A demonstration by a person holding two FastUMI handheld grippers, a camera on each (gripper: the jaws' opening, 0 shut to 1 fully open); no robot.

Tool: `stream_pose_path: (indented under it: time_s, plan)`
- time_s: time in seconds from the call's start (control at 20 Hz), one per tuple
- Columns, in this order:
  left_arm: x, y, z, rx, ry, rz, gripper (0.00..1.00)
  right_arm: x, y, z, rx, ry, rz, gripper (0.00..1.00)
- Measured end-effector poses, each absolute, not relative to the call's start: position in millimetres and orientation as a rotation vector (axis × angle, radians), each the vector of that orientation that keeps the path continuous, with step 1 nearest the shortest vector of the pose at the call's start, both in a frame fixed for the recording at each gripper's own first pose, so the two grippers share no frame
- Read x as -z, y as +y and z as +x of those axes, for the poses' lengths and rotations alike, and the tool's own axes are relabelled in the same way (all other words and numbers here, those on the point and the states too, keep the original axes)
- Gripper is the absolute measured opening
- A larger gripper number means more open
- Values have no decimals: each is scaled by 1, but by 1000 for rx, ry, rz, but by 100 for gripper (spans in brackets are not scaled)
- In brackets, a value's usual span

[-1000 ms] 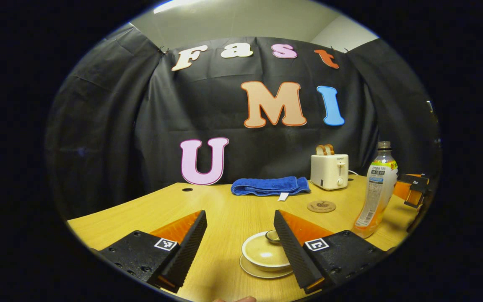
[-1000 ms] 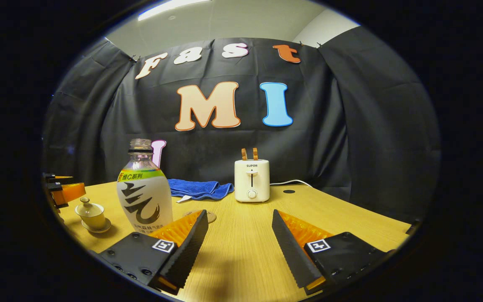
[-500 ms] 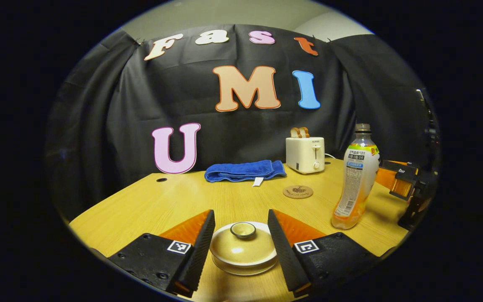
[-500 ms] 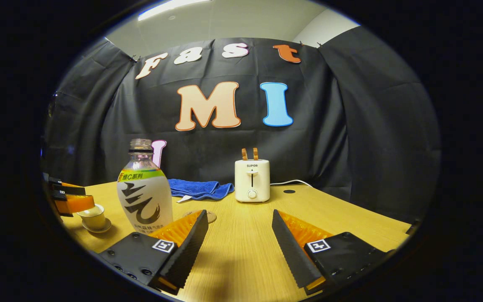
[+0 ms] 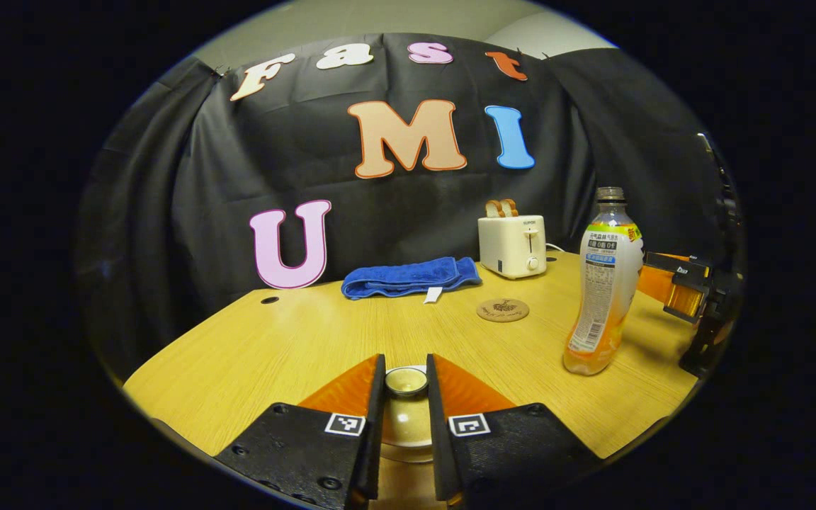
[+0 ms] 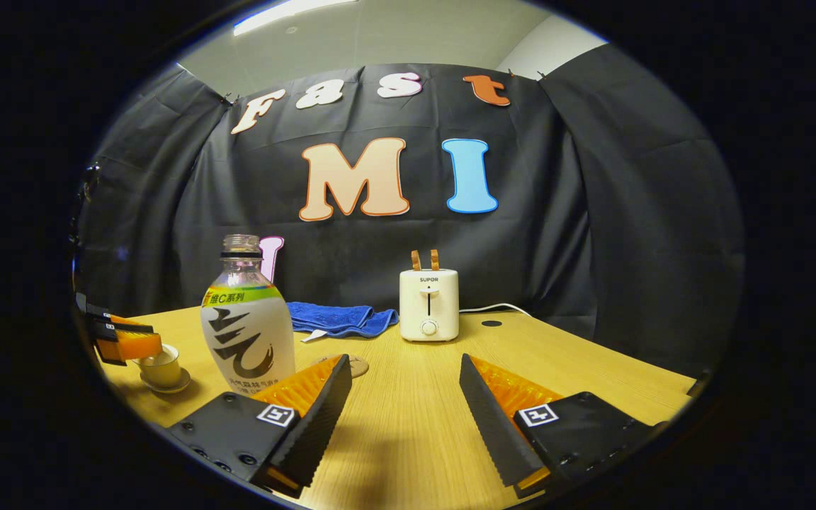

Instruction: Open the teacup lid with one hand, grasp the water bottle and pour water into the teacup with the other hand; after pouring, place the water bottle on the coaster and then close the teacup lid.

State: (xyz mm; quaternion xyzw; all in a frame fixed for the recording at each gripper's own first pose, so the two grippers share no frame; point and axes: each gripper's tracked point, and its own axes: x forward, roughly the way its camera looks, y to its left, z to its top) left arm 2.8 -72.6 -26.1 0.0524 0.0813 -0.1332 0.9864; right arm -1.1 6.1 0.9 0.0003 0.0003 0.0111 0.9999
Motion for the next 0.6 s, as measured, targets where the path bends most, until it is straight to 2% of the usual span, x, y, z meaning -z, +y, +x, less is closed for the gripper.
stream_pose_path:
  time_s: [0.25,0.6]
  plan:
    - [20,-71,6,269,147,97,23,1,15,-10,-56,12,9,98]
    - [0,-62,9,251,88,57,23,5,50,-48,-179,63,50,96]
